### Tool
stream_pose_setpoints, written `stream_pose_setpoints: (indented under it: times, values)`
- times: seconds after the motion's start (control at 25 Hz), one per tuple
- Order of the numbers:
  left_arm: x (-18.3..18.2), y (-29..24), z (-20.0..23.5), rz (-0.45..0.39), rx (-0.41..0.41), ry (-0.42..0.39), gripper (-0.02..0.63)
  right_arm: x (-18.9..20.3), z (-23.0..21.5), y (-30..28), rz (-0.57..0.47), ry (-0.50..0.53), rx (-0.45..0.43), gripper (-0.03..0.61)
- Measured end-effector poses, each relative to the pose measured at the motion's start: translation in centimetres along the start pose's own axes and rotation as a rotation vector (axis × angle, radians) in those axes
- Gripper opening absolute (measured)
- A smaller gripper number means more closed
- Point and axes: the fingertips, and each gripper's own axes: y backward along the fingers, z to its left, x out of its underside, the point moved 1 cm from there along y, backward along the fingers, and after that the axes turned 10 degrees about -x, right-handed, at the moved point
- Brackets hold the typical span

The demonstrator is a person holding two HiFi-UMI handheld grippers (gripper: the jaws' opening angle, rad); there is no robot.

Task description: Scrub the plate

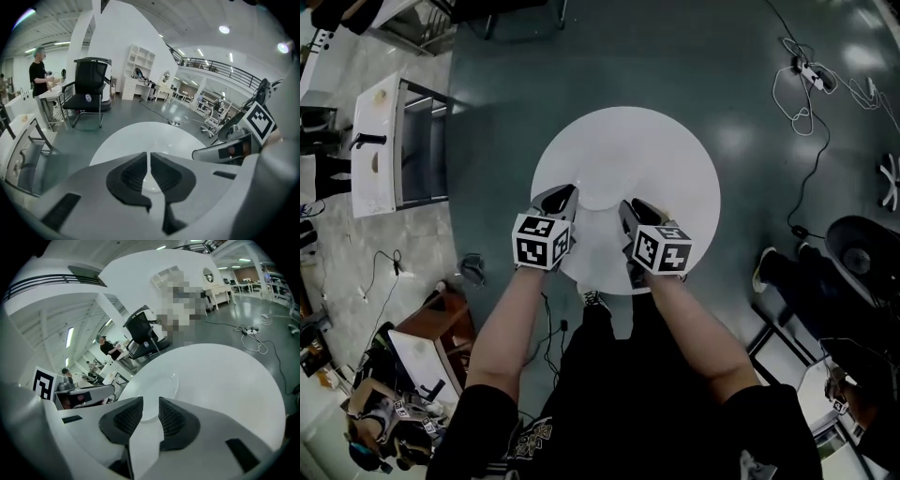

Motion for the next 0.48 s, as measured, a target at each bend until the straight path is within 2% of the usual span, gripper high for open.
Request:
stream_pose_setpoints:
  times: [0.04,0.12,0.16,0.32,0.48]
  values:
    - [0.1,-0.7,0.2,0.013,0.003,-0.010,0.023,0.1,-0.3,-0.4,0.003,-0.019,0.009,0.099]
    - [0.3,-2.0,0.4,0.043,0.010,-0.030,0.103,0.2,-1.0,-1.1,0.006,-0.056,0.037,0.107]
    - [0.5,-2.6,0.5,0.060,0.013,-0.039,0.123,0.3,-1.4,-1.4,0.006,-0.080,0.053,0.109]
    - [1.0,-5.1,1.2,0.119,0.032,-0.060,0.143,0.4,-2.7,-2.4,0.003,-0.162,0.103,0.110]
    - [1.1,-7.3,1.7,0.151,0.050,-0.079,0.144,0.4,-3.3,-3.2,0.014,-0.182,0.118,0.110]
